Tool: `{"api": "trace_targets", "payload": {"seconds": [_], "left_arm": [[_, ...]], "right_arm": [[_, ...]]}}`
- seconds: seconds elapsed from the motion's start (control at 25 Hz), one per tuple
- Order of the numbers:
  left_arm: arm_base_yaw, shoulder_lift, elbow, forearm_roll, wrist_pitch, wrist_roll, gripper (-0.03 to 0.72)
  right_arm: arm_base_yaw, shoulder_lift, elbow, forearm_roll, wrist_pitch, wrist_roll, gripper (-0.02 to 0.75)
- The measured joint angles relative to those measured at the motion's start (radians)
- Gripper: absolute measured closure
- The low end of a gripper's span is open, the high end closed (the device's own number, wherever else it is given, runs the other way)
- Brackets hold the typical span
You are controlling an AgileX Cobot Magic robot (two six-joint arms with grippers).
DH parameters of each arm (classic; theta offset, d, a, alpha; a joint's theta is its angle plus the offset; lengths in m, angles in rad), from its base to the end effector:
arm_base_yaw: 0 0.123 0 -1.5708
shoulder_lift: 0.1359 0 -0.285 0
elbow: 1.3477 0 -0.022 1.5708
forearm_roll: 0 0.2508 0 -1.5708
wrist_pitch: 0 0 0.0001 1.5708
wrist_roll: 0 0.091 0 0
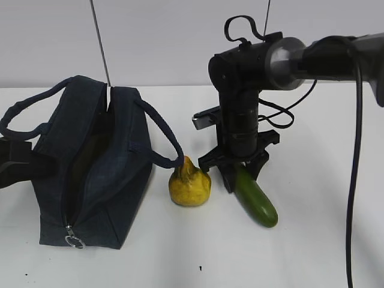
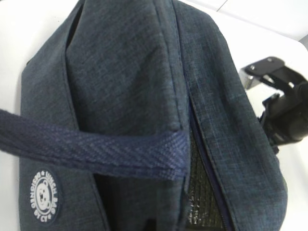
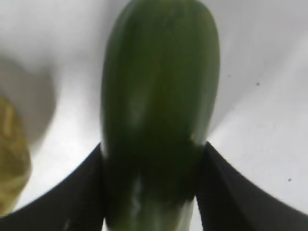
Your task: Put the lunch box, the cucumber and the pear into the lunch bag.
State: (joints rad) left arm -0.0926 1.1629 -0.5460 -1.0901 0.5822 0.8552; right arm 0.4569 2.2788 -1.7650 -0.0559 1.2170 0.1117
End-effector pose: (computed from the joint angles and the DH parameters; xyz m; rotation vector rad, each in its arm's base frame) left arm 0.1998 -0.0632 0.2314 0.1642 2.3749 -0.7272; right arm 0.4003 0.1915 0.1380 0.5620 -3.0327 0.1081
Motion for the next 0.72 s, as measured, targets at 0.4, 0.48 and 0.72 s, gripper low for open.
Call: {"api": "trace_targets", "payload": {"seconds": [0.4, 0.48, 0.72], "left_arm": [[0.000, 0.000, 0.000, 0.000, 0.002, 0.000, 0.704], [0.000, 0.000, 0.000, 0.000, 0.002, 0.000, 0.704], [0.000, 0.000, 0.000, 0.001, 0.002, 0.000, 0.704]], "right_arm": [[0.000, -0.094, -0.184, -0.008, 0.002, -0.004, 0.360], [0.000, -0.125, -0.223, -0.003, 0.004, -0.004, 0.360], [0.000, -0.186, -0.359, 0.155, 0.016, -0.024, 0.361]]}}
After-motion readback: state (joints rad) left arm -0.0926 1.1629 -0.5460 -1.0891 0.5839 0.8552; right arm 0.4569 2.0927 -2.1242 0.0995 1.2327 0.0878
